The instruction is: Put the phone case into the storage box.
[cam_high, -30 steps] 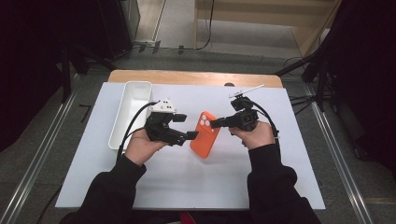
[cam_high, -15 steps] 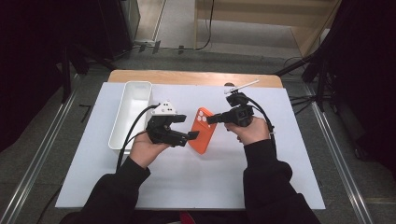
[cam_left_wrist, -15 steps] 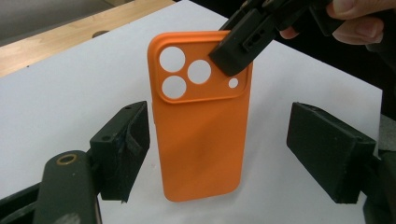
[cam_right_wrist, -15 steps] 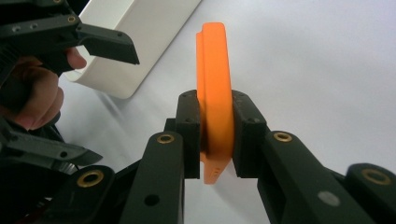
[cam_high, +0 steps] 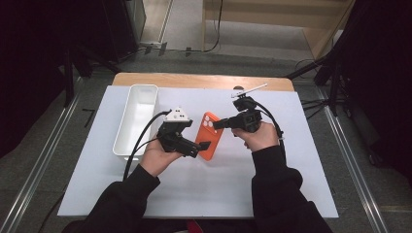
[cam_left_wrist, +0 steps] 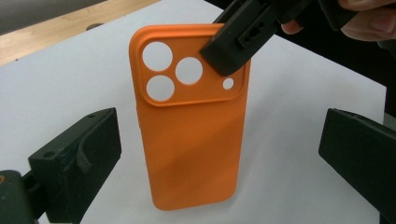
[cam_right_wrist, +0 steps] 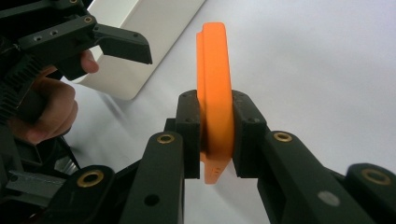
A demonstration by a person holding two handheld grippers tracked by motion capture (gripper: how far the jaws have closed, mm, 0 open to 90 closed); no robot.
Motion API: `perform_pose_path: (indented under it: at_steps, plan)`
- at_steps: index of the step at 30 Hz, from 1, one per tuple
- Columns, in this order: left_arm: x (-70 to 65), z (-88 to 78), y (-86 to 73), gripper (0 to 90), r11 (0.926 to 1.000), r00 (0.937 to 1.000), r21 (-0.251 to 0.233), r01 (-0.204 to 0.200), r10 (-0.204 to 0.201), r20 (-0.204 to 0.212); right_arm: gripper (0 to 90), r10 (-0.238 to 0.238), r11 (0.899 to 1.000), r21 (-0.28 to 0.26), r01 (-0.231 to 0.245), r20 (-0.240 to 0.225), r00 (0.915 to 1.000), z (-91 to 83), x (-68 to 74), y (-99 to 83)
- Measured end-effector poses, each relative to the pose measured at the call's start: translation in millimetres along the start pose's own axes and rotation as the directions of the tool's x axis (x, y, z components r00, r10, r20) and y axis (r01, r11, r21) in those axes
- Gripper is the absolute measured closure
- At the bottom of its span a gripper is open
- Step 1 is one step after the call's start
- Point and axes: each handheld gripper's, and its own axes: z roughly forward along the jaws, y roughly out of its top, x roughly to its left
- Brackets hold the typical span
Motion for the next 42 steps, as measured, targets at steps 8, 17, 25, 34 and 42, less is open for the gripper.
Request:
perform_pose_path:
  at_steps: [8, 17, 25, 34, 42]
  plan:
    - [-1.5, 5.4, 1.7, 0.0, 0.9999, 0.9989, -0.009, 0.013, -0.013, -0.045, 74.2, -0.001, 1.0, 0.006, 0.001, -0.001, 1.0, 0.5, 2.9, -0.7]
    - [-3.6, 12.5, 3.0, 0.0, 0.9999, 0.996, -0.008, 0.011, -0.012, -0.088, 74.2, 0.008, 1.0, 0.01, -0.008, -0.001, 1.0, 0.2, 5.7, -1.2]
    - [-5.7, 17.5, 4.4, 0.0, 0.9997, 0.9932, -0.024, 0.005, -0.008, -0.116, 74.2, 0.0, 1.0, 0.014, 0.0, 0.003, 1.0, 1.3, 9.4, -1.3]
    - [-6.3, 22.9, 4.7, 0.0, 0.9999, 0.9928, -0.006, 0.012, -0.013, -0.119, 74.2, -0.004, 1.0, 0.011, 0.004, 0.001, 1.0, 2.2, 12.5, -1.3]
    - [-7.8, 26.8, 4.4, 0.0, 0.9998, 0.9889, -0.011, 0.018, -0.019, -0.147, 74.2, -0.009, 1.0, 0.01, 0.009, 0.001, 1.0, 3.8, 16.0, -1.2]
